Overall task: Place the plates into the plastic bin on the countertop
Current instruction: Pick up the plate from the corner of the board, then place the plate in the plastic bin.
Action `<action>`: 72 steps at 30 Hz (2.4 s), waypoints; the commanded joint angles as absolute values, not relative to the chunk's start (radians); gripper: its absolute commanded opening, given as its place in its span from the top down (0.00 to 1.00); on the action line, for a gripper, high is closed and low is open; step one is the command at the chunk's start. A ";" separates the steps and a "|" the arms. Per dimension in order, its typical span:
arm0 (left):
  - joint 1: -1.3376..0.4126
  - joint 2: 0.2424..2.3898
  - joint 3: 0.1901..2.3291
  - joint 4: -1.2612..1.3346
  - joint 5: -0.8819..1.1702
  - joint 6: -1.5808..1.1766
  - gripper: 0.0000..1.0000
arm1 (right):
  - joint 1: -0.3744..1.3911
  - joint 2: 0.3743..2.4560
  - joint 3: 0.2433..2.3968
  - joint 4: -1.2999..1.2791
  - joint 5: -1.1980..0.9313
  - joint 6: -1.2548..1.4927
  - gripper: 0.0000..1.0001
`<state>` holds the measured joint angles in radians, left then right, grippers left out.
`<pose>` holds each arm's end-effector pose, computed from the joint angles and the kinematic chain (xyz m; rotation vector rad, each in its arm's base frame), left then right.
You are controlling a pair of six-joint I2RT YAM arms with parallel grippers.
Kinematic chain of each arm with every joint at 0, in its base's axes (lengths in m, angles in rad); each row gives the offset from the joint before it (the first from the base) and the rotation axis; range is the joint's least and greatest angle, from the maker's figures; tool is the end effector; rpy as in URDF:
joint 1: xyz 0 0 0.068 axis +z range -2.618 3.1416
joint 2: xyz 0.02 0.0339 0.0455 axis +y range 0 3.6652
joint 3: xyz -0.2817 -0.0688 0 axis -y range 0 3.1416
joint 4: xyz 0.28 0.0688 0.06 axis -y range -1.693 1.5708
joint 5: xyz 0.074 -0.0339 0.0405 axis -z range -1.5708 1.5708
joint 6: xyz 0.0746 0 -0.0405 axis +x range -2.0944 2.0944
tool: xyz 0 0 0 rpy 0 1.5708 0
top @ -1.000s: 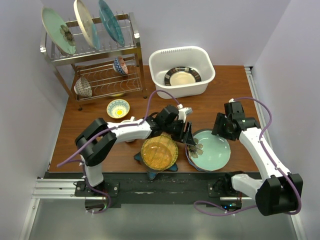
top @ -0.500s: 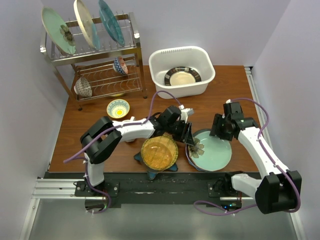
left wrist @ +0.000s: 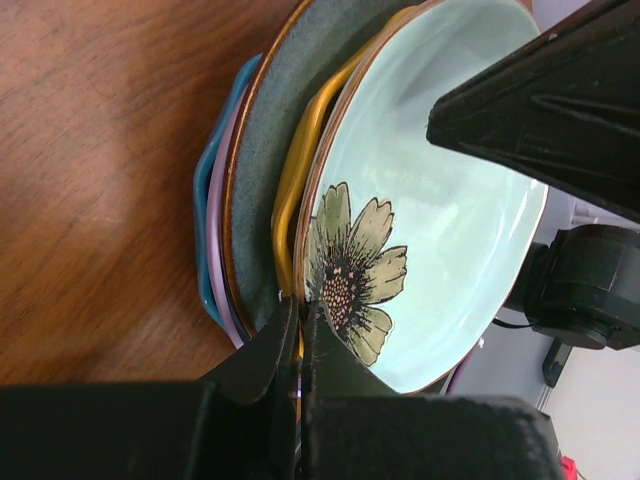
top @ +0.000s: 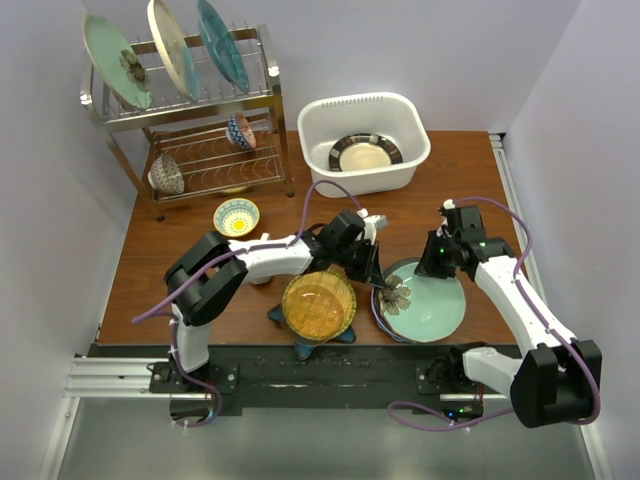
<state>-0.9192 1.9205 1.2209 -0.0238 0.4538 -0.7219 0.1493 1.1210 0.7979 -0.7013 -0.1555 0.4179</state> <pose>0.2621 -0.3976 0.1504 0.5236 2.5517 -1.2626 0.2542 0.0499 0.2090 0.2954 2.6151 0.4031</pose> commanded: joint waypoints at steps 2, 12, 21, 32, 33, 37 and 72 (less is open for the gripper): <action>-0.940 1.902 1.255 -0.034 0.456 -0.698 1.00 | 0.146 1.109 0.793 -0.657 -0.224 0.402 0.90; -0.927 1.815 1.250 -0.112 0.348 -0.689 1.00 | 0.146 1.037 0.833 -0.669 -0.207 0.416 0.83; -0.876 1.726 1.180 -0.127 0.313 -0.690 1.00 | 0.144 1.000 0.824 -0.680 -0.172 0.419 0.46; -0.810 1.635 1.092 -0.147 0.295 -0.684 1.00 | 0.144 1.005 0.807 -0.695 -0.155 0.436 0.44; -0.804 1.631 1.088 -0.150 0.295 -0.687 1.00 | 0.144 1.005 0.802 -0.695 -0.155 0.436 0.44; -0.790 1.609 1.065 -0.158 0.285 -0.683 1.00 | 0.144 1.008 0.787 -0.701 -0.135 0.445 0.46; -0.765 1.609 1.022 -0.172 0.273 -0.664 1.00 | 0.146 0.928 0.528 -0.494 -0.454 0.629 0.47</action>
<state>-0.7696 1.6337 1.0279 -0.1829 0.2790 -0.6952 0.1448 0.9638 0.5636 -0.5625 -0.3515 0.5594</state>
